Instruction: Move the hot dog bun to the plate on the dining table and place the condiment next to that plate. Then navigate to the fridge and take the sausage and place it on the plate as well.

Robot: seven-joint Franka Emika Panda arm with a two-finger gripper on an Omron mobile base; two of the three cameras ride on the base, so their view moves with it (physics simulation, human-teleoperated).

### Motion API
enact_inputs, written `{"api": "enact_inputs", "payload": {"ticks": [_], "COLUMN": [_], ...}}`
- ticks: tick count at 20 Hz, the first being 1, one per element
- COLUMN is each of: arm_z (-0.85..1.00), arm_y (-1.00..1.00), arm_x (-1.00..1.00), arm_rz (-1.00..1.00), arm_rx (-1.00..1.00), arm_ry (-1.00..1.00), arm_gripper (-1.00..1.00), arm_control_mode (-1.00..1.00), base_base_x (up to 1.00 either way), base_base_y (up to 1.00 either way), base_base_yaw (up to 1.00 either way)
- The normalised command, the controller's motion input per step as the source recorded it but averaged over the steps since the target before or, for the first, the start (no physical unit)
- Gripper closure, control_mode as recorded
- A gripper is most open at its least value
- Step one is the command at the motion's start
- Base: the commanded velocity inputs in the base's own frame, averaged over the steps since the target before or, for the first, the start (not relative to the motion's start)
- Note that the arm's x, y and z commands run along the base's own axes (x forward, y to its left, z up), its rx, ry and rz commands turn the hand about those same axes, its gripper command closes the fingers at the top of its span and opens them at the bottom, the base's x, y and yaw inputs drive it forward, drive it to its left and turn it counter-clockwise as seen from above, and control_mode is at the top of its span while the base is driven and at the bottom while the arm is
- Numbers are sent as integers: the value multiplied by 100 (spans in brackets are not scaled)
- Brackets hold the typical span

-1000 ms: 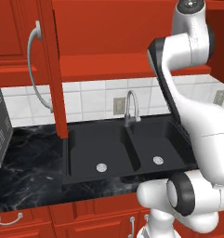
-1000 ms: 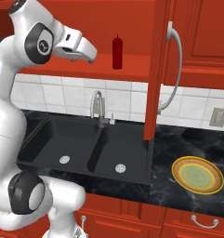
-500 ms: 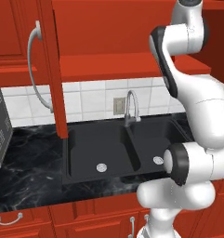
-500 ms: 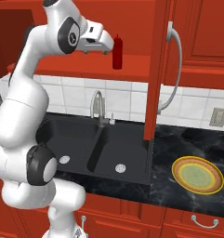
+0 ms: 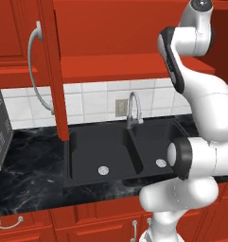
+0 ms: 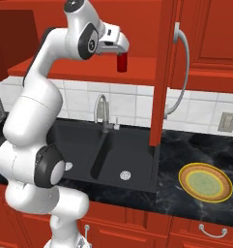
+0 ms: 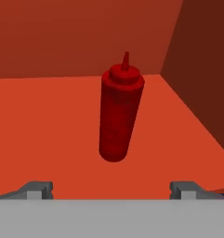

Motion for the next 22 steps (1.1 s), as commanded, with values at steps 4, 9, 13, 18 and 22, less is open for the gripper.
{"api": "enact_inputs", "payload": {"ticks": [4, 9, 13, 18, 22], "arm_z": [-1, -9, -10, -1, 0], "arm_y": [0, 0, 0, -6, -11], "arm_x": [23, 30, 33, 27, 18], "arm_rz": [0, 0, 0, 0, 0], "arm_rx": [0, 0, 0, 0, 0], "arm_ry": [-7, -5, -3, -3, -1], "arm_gripper": [-100, -100, -100, -100, -100], "arm_control_mode": [-100, -100, -100, -100, -100], "base_base_x": [0, 0, 0, 0, 0], "base_base_y": [0, 0, 0, 0, 0], "base_base_yaw": [0, 0, 0, 0, 0]}}
